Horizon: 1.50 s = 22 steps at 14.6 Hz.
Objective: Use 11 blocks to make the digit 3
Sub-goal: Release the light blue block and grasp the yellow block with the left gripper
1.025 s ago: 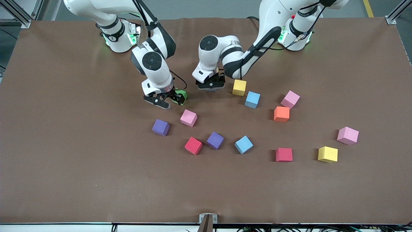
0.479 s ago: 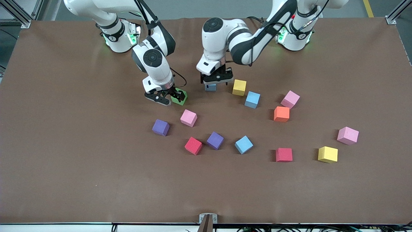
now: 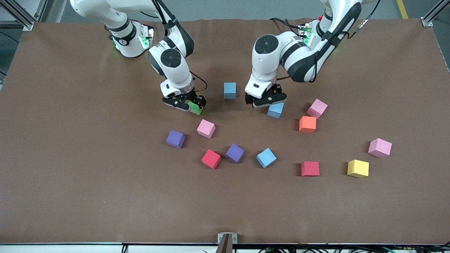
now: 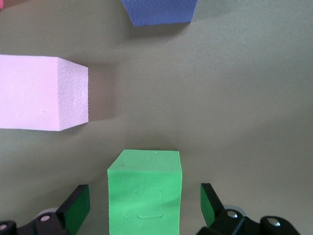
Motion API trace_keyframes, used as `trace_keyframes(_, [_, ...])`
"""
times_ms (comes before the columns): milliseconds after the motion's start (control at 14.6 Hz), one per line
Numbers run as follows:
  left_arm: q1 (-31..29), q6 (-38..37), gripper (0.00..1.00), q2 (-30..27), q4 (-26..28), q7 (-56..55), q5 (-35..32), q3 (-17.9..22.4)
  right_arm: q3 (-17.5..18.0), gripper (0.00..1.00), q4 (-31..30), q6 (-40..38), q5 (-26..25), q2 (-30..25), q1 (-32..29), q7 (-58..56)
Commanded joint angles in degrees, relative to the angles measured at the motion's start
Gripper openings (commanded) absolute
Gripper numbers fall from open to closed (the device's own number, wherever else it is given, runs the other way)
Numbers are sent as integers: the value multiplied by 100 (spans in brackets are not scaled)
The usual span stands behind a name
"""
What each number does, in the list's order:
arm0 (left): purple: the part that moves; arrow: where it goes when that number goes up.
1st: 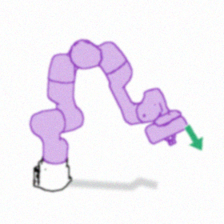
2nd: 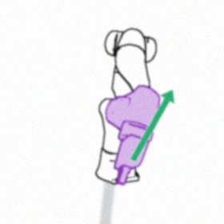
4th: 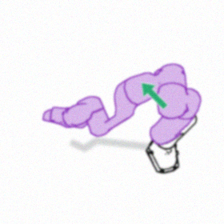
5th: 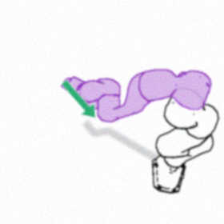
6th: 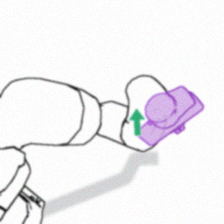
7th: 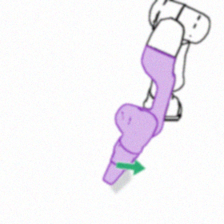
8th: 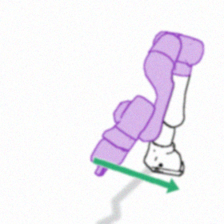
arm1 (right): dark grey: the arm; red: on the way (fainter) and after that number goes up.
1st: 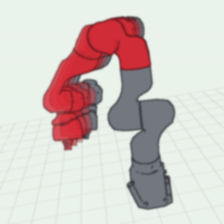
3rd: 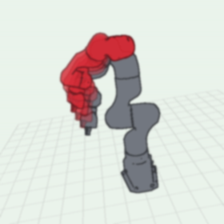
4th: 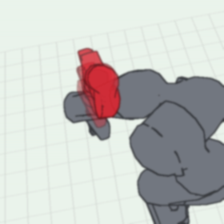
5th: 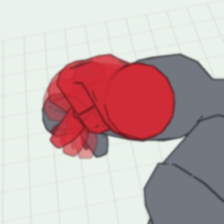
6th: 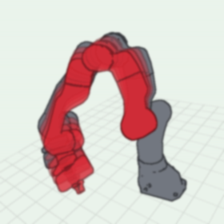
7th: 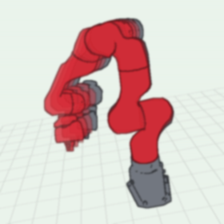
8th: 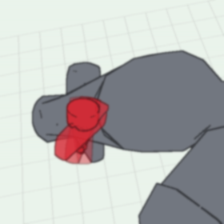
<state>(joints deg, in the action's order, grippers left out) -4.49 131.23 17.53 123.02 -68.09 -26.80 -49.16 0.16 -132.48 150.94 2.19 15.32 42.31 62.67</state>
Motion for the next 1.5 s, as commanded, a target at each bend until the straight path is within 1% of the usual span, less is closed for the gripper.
trace_keyframes(0, [-96,96,88,92,152,822,-27,-138,-42,100,-156,146,27,-3,154,97])
trace_keyframes(68, [-88,235,88,119,257,998,-27,-146,-42,100,-156,155,27,50,163,97])
trace_keyframes(273, [-96,1043,88,137,784,1377,-27,-138,-42,100,-147,277,27,190,207,97])
trace_keyframes(342, [-96,1132,88,137,898,1482,-27,-146,-42,100,-147,365,27,260,216,114])
trace_keyframes(410, [-88,1133,88,128,969,1718,-27,-147,-42,97,-147,366,27,296,225,158])
trace_keyframes(479, [-96,1133,88,137,1022,1877,-27,-147,-42,86,-147,366,27,305,225,184])
trace_keyframes(615, [-87,1133,88,198,1040,1914,-27,-138,-42,52,-138,287,36,296,181,368])
trace_keyframes(684, [-87,1133,88,277,1032,1949,-35,-138,-42,25,-129,269,36,296,163,665])
trace_keyframes(752, [-79,1133,88,338,1031,1949,-35,-138,-51,6,-94,226,36,296,154,981])
trace_keyframes(820, [-79,1142,88,391,1031,1949,-44,-138,-51,0,-94,208,36,296,154,1272])
trace_keyframes(1025, [-79,1133,88,418,1049,1845,-44,-138,-51,0,-94,-99,36,148,154,2281])
trace_keyframes(1230, [-79,1116,89,506,1040,1502,-35,-138,-42,0,-103,-161,36,-81,286,3932])
trace_keyframes(1436, [-87,1090,89,567,1040,1404,-35,-138,-42,0,-103,-162,36,-90,461,5032])
